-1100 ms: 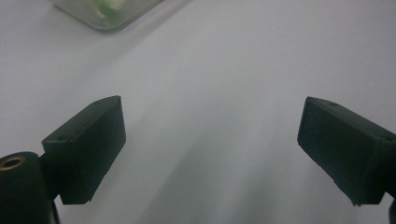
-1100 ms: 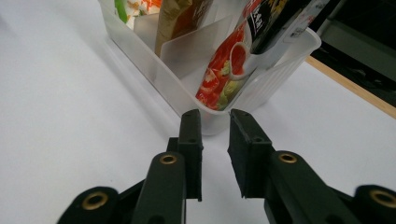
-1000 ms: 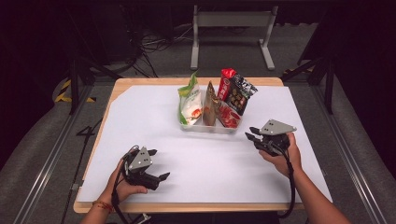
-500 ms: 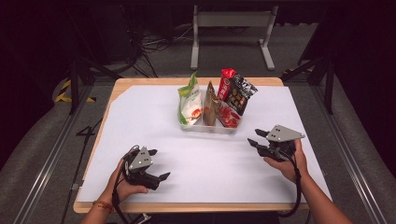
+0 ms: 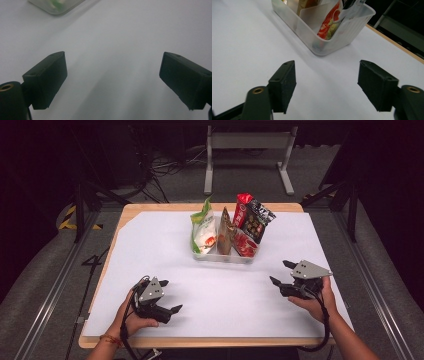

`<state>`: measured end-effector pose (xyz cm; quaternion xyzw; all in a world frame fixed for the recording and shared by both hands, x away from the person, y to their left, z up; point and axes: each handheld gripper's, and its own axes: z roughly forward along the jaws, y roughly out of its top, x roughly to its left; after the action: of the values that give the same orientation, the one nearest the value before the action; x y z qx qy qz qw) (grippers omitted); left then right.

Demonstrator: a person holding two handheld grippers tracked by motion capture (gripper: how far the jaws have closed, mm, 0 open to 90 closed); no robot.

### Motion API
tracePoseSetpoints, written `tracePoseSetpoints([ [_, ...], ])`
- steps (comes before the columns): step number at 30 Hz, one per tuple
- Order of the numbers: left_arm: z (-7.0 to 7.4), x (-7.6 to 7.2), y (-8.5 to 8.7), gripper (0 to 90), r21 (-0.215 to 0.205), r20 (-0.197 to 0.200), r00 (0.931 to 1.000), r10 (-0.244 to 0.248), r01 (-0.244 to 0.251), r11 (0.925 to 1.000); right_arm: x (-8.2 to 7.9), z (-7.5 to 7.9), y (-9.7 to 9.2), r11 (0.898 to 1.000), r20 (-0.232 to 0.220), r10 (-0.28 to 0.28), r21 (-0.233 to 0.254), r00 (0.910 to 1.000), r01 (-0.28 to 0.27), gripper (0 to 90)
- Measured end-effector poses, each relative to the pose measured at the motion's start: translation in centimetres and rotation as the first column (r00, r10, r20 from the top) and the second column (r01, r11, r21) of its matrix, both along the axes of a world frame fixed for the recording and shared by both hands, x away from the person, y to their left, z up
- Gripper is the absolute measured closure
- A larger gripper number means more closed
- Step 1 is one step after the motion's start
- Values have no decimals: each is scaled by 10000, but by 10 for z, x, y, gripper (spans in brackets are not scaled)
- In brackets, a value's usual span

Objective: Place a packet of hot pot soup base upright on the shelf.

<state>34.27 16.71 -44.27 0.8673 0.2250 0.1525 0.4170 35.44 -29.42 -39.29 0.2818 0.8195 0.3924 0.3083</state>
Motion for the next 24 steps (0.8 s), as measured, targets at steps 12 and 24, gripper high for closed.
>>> tracePoseSetpoints([
  [12,-1,1,1,85,64,34,10000,60,-60,10000,-7,-7,-14,9994,-59,-217,274,9997,218,184],
  [24,-2,1,1,83,170,17,10000,90,-90,9998,-22,-19,-27,9978,25,-558,361,9984,557,110],
])
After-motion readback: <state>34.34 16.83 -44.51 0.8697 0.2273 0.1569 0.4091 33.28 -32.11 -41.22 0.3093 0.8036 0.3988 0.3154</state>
